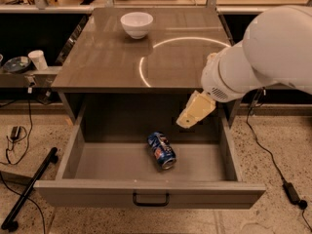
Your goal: Pick pepsi can from top drawer and place on counter
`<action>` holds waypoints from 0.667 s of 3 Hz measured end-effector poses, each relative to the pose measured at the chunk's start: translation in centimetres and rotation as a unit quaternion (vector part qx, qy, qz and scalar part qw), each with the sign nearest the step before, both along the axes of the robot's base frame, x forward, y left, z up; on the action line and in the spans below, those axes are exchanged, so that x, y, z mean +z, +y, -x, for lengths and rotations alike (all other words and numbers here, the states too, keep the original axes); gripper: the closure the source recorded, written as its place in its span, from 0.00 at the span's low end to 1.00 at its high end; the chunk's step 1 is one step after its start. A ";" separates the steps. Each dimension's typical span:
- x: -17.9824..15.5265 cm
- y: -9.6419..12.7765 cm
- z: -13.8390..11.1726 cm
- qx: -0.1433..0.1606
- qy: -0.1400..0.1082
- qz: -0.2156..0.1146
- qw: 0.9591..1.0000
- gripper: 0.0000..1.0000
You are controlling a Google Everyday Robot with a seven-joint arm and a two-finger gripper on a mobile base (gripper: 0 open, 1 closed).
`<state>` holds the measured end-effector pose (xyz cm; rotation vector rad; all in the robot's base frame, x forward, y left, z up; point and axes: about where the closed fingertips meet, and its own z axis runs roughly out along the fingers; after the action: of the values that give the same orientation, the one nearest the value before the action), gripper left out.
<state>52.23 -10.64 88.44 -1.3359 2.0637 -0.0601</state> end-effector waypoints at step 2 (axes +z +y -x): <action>0.2 3.3 0.2 -0.019 -0.031 0.048 0.998 0.00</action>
Offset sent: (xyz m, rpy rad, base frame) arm 0.0152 -0.0036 0.0102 -0.2497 -0.1720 -0.5013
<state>52.04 -7.34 88.60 -1.3356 2.0552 -0.2173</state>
